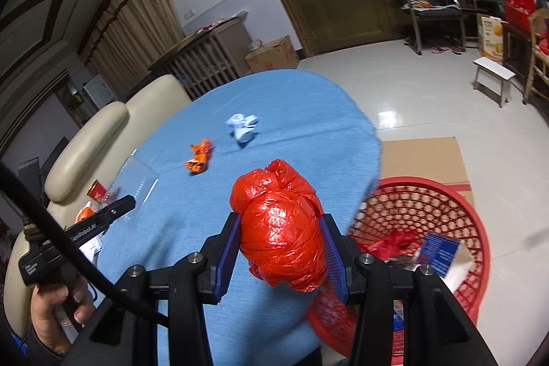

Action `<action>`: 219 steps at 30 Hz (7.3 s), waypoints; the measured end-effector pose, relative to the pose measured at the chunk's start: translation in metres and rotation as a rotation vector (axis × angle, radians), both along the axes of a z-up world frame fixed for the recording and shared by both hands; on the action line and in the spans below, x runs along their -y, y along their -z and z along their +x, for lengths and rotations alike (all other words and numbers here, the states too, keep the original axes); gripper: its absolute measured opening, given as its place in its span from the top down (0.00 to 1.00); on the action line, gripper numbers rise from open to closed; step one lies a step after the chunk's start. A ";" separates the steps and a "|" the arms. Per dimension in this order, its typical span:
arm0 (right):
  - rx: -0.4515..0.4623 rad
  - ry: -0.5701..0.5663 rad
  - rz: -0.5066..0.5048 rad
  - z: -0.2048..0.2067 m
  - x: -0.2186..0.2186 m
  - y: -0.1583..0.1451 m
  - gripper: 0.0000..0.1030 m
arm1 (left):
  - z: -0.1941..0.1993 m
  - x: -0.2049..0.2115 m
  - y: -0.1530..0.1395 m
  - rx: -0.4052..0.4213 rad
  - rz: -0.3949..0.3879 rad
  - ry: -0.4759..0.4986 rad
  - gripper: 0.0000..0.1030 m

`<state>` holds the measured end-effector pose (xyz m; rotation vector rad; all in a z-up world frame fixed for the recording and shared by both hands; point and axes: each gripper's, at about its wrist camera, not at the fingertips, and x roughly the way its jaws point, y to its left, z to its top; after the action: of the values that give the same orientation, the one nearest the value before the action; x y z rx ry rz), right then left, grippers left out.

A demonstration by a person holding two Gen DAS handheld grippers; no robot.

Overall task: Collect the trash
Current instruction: 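Carry the red bag and clear tray over the red wastebasket with both tools, then open the right tool over the basket while the left tool releases the clear tray, then return both tools to the table toward the orange wrapper and blue mask, then grasp the orange wrapper bundle with the left tool while the right tool grasps the light blue mask, then carry the orange wrapper and blue mask over the red wastebasket with both tools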

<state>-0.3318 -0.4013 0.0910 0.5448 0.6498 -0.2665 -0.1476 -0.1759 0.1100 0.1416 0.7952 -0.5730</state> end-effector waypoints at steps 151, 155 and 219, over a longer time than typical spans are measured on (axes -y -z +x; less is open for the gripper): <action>-0.304 -0.220 -0.190 0.331 -0.001 0.063 0.56 | 0.095 -0.035 0.063 -0.183 -0.033 -0.141 0.30; -0.275 -0.234 -0.196 0.325 -0.002 0.059 0.68 | 0.111 -0.012 0.061 -0.175 -0.029 -0.119 0.30; -0.088 -0.243 -0.034 0.094 -0.127 0.029 0.68 | 0.000 -0.094 0.034 -0.079 0.047 -0.242 0.67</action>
<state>-0.2379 -0.2742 0.0618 0.4184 0.7878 -0.0726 -0.1472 -0.0819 0.0764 0.0649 0.8881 -0.3324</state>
